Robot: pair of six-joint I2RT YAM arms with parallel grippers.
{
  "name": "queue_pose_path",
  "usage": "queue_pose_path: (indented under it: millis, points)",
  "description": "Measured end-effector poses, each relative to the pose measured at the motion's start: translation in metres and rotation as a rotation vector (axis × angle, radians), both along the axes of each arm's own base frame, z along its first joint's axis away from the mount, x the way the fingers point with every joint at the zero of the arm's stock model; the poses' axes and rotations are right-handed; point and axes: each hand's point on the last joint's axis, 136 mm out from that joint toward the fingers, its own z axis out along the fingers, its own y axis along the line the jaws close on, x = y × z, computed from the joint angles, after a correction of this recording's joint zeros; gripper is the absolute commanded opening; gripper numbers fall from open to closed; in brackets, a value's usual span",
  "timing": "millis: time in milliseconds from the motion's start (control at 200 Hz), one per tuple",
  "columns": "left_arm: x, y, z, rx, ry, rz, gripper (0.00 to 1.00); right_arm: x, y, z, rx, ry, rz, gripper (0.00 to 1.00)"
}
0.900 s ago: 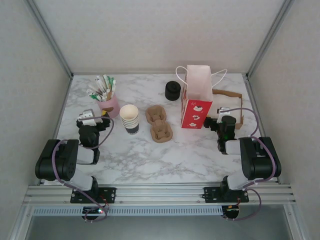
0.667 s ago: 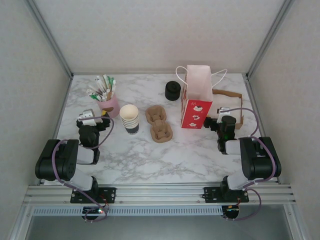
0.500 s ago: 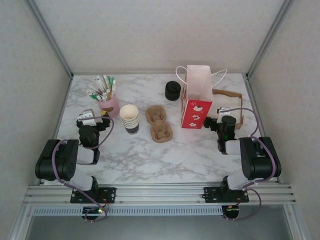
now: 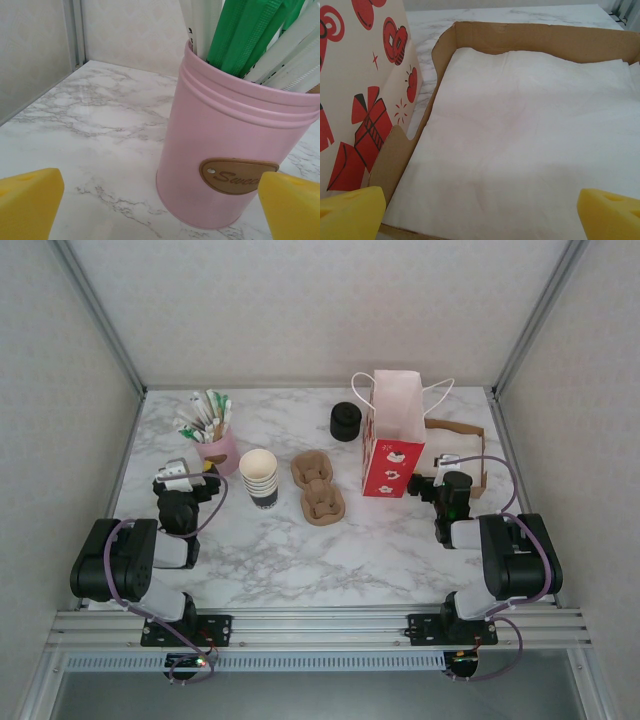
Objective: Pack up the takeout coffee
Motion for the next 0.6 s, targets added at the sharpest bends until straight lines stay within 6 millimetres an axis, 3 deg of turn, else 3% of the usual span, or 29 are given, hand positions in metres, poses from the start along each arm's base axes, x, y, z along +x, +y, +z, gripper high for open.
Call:
queue_pose_path:
  millis: [310, 601]
  points:
    - [-0.002, -0.008, 0.003, 0.02, 0.019, -0.001, 0.99, -0.003, 0.0, 0.003, -0.002, 0.026, -0.001, 0.99]
    - [-0.015, -0.019, 0.063, 0.036, -0.101, 0.021, 0.99, -0.022, -0.005, 0.075, 0.012, -0.098, -0.023, 0.99]
